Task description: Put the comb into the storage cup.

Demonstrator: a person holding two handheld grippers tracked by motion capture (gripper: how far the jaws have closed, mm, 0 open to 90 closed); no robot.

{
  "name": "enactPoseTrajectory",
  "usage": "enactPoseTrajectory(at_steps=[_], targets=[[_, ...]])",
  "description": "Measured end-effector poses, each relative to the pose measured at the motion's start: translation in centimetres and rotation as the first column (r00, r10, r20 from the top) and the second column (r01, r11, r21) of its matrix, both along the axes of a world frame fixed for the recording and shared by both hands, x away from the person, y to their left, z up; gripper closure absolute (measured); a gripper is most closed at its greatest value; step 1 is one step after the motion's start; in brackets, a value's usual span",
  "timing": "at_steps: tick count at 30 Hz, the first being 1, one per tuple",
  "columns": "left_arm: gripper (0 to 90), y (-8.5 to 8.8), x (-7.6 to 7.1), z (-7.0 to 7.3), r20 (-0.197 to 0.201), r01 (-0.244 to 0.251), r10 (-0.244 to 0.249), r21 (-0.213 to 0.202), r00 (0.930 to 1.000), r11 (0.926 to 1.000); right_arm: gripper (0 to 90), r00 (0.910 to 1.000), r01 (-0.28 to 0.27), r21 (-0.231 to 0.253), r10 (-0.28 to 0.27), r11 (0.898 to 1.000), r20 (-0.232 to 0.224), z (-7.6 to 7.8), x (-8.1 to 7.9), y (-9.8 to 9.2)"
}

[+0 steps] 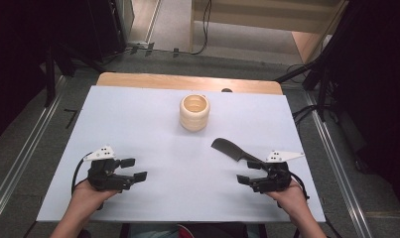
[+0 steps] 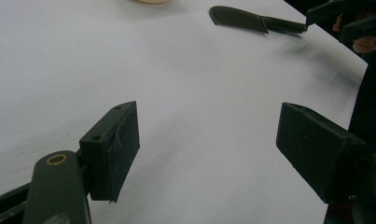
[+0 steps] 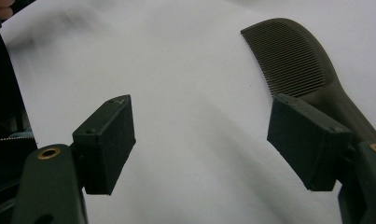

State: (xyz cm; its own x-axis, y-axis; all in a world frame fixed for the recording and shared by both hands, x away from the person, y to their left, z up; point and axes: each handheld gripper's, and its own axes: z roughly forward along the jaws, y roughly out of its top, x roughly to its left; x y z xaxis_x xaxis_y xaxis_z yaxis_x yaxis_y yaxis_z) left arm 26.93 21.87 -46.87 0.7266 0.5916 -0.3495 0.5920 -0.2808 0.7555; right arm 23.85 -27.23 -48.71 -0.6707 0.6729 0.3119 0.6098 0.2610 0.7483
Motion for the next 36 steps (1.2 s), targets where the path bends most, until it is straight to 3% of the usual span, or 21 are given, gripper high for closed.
enactPoseTrajectory(at_steps=[5, 36], targets=[[22.3, 0.09, 0.12, 0.02, -0.007, -0.026, 0.026, -0.009, 0.9996, 0.9996, 21.3, 1.0, -0.008, -0.001, 0.008, 1.0, 0.002, -0.01, 0.05, 0.05], [22.6, 0.18, 0.28, 0.0, -0.002, -0.014, 0.014, 0.014, 0.9999, 0.9998, 21.4, 0.9997, -0.023, 0.003, 0.023, 1.0, -0.007, 0.0, 0.28, 0.07]])
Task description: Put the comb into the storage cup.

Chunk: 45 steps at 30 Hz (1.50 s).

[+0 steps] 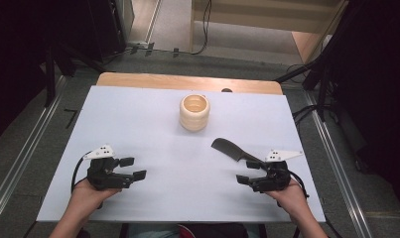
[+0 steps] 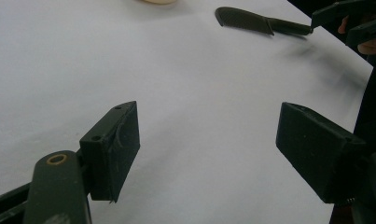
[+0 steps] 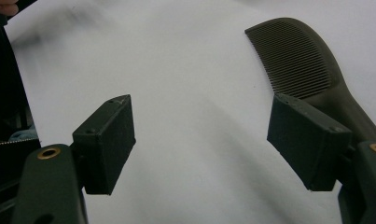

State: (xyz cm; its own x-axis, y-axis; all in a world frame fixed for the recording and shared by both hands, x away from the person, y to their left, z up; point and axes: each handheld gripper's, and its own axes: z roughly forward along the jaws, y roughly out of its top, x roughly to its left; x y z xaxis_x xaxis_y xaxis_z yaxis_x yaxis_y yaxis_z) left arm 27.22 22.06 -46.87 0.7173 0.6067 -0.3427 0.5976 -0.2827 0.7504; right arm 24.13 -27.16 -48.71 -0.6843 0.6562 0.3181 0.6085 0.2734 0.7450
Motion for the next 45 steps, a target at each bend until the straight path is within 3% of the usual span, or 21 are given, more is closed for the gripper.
enactPoseTrajectory(at_steps=[22, 28, 36, 45], targets=[[22.6, 0.0, 0.0, 0.0, 0.001, -0.001, 0.001, -0.002, 1.0, 1.0, 21.3, 0.9992, 0.037, -0.016, -0.037, 0.999, -0.013, 0.3, 0.8, -1.4], [22.6, 0.0, 0.0, 0.0, 0.003, -0.001, 0.001, -0.001, 1.0, 1.0, 21.3, 0.9993, 0.036, -0.024, -0.036, 0.999, 0.006, 0.5, 1.2, -1.5], [22.6, -0.1, 0.1, 0.0, 0.0, 0.0, 0.0, 0.0, 1.0, 1.0, 21.3, 0.9978, 0.065, -0.029, -0.064, 0.997, 0.016, 0.8, 2.4, -2.0], [22.6, -0.1, 0.1, 0.0, 0.0, 0.0, 0.0, 0.001, 1.0, 1.0, 21.3, 0.9979, 0.059, -0.021, -0.058, 0.998, 0.027, 1.5, 3.7, -2.2]])
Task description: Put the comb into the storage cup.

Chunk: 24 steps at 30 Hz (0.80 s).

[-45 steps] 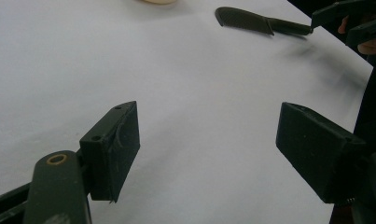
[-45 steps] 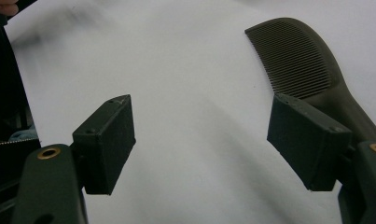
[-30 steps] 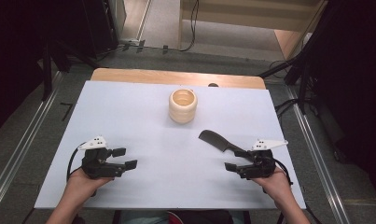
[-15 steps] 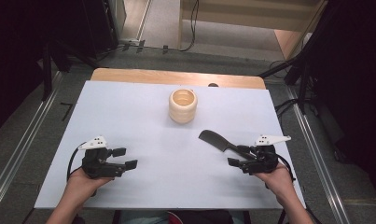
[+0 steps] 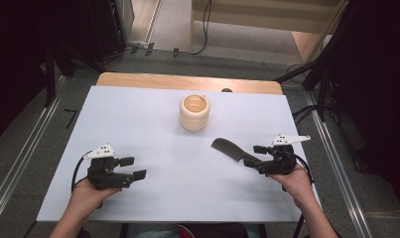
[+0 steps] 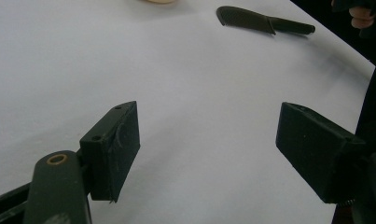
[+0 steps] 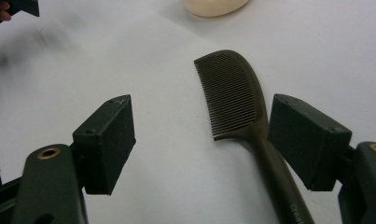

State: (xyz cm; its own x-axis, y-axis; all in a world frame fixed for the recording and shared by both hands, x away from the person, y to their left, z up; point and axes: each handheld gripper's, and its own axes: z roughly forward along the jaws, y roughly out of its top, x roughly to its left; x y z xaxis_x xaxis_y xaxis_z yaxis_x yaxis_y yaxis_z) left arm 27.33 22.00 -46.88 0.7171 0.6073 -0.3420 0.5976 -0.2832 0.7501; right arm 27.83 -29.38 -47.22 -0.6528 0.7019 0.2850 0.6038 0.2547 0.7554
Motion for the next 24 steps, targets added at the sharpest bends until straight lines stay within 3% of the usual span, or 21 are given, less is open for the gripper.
enactPoseTrajectory(at_steps=[5, 24], targets=[[22.6, 0.0, 0.0, 0.0, -0.001, 0.001, -0.001, 0.0, 1.0, 1.0, 21.3, 0.9999, 0.014, 0.014, -0.014, 1.0, -0.002, 0.2, 0.9, -0.2], [22.6, 0.0, 0.0, 0.0, -0.004, 0.001, -0.001, 0.003, 1.0, 1.0, 21.4, 0.9999, -0.003, -0.013, 0.003, 1.0, 0.014, 1.3, 4.1, -0.7]])
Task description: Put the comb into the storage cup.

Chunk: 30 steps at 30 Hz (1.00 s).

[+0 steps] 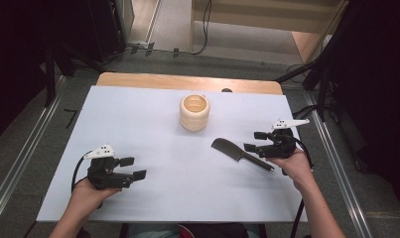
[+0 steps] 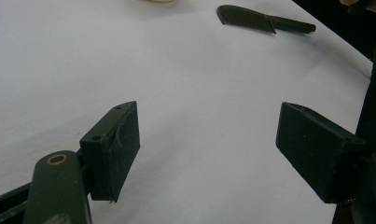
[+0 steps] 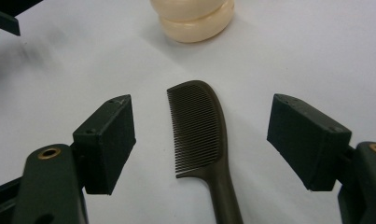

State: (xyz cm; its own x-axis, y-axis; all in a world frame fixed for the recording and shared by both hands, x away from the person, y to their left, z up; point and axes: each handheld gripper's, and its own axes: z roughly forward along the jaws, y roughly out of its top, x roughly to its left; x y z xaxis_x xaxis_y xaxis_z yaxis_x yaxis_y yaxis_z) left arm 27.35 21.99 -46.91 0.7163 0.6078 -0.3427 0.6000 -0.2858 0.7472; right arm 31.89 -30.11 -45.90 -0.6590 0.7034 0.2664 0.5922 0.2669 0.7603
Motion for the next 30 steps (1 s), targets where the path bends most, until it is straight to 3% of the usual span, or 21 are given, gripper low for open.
enactPoseTrajectory(at_steps=[7, 30], targets=[[22.6, 0.1, 0.0, 0.0, 0.0, -0.002, 0.002, 0.0, 1.0, 1.0, 21.9, 1.0, 0.001, 0.006, 0.0, 1.0, -0.005, 0.0, 0.4, -0.4], [22.6, 0.2, 0.0, 0.1, 0.004, -0.001, 0.001, 0.0, 1.0, 1.0, 24.1, 0.9984, -0.039, -0.114, 0.035, 0.993, -0.045, -1.7, -0.8, -1.6]])
